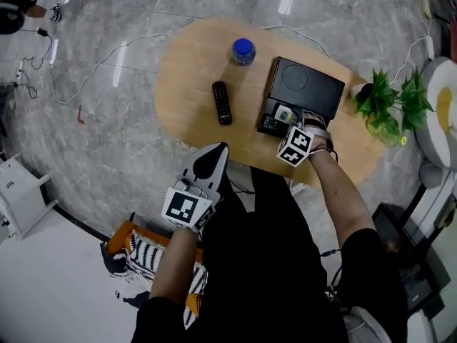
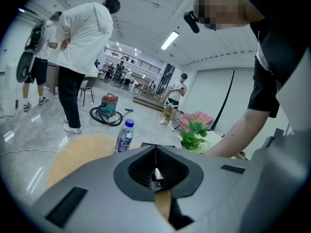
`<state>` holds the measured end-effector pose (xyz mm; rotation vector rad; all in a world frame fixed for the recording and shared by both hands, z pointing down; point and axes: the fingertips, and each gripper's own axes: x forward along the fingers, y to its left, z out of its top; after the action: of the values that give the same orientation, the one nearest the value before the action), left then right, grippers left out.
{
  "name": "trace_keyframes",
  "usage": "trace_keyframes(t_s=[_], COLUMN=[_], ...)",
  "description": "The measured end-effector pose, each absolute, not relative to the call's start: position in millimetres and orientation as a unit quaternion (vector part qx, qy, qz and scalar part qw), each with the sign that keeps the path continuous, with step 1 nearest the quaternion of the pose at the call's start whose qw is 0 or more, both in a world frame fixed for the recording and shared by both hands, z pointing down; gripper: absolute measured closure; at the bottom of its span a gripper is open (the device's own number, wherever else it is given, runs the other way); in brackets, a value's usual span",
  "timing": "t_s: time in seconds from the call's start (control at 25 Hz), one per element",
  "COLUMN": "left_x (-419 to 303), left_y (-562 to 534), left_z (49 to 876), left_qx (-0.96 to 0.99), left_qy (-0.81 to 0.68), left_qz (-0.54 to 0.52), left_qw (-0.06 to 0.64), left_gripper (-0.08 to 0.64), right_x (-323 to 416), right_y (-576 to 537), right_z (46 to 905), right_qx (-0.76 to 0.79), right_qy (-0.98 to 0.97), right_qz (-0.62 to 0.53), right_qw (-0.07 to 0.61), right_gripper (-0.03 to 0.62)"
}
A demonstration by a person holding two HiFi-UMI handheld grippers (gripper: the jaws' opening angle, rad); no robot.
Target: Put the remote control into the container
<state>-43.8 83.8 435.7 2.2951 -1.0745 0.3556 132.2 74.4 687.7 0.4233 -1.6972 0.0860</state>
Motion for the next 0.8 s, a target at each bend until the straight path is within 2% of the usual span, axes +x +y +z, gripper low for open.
trace_keyframes(t_s=[0.8], left_x=[-43], left_y=[89], left_z=[455], left_qx=[0.852], left_qy=[-0.395], left_qz=[0.136], left_qw=[0.316], left_gripper=[0.552], right_x=[116], right_y=[77], right_z=[696], right_qx=[0.178], right_qy=[-0.783], right_qz=[0.11], right_qw=[0.586], right_gripper=[0.333])
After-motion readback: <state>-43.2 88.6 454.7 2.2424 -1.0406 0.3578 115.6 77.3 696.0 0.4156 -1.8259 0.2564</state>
